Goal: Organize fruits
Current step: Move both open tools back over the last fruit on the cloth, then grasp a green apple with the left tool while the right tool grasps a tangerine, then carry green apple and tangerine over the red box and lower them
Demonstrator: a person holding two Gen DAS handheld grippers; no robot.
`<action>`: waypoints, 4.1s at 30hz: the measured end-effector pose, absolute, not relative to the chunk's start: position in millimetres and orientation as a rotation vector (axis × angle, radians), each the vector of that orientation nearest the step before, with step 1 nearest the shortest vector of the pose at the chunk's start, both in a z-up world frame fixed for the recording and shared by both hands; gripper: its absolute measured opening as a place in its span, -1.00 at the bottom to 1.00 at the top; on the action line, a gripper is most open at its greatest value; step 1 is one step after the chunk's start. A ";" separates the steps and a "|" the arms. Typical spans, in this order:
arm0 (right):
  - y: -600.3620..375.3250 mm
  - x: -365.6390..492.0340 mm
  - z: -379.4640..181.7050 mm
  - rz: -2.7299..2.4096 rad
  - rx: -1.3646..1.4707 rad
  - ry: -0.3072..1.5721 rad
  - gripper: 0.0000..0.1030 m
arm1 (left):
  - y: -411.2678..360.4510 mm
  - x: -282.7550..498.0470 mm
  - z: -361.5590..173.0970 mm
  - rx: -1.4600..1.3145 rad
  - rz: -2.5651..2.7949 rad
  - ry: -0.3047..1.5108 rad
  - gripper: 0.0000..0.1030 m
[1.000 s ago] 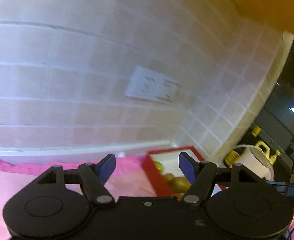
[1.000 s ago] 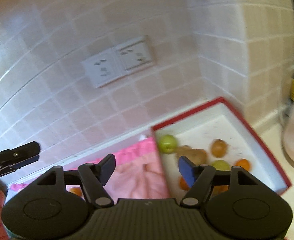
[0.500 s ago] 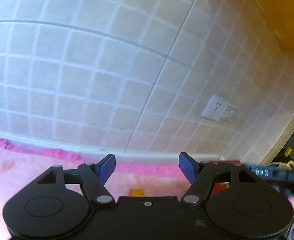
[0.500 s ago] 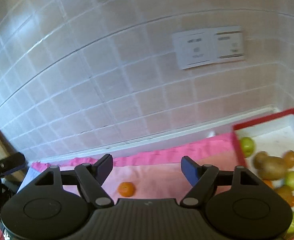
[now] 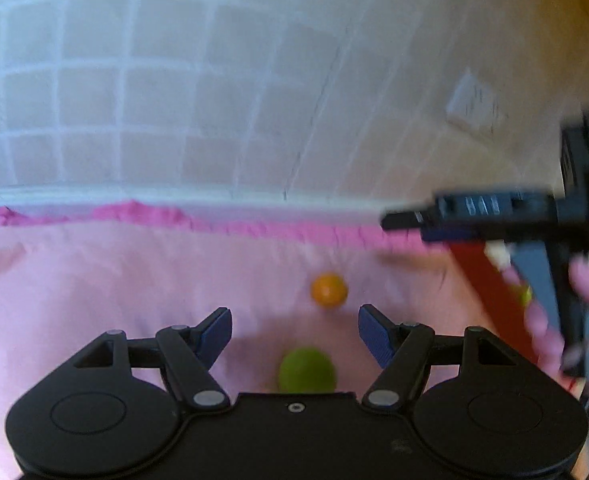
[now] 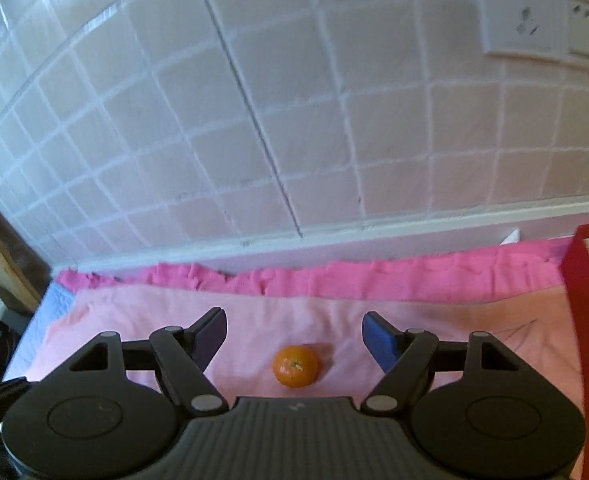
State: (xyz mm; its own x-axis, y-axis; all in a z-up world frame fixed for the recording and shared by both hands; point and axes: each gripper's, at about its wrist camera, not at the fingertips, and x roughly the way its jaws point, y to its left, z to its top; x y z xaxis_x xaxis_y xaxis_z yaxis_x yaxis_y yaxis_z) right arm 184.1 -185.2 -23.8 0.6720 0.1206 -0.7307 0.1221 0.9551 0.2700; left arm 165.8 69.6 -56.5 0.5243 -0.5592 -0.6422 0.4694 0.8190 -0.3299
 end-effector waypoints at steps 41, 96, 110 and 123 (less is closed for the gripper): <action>-163.6 218.2 -87.4 0.089 0.155 0.977 -0.18 | 7.2 165.6 -108.1 0.107 -0.701 0.924 0.15; -481.2 -59.9 -69.2 -0.494 0.479 0.788 -0.17 | -380.8 127.1 -51.7 -0.237 -1.060 0.859 0.15; -497.9 -46.5 -87.5 -0.420 0.463 0.870 -0.17 | -453.4 124.2 -72.8 -0.037 -0.985 0.923 0.15; -484.5 -39.1 -93.3 -0.439 0.356 0.937 -0.17 | -465.4 114.9 -75.5 0.112 -0.990 0.878 0.16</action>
State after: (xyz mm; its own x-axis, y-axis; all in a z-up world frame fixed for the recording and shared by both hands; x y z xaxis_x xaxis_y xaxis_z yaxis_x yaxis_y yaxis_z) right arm -39.1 -484.5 -93.3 0.5163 -0.2059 -0.8313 0.5074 0.8555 0.1033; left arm 114.9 -465.4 -75.5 0.2454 -0.6816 -0.6894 0.7660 0.5722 -0.2930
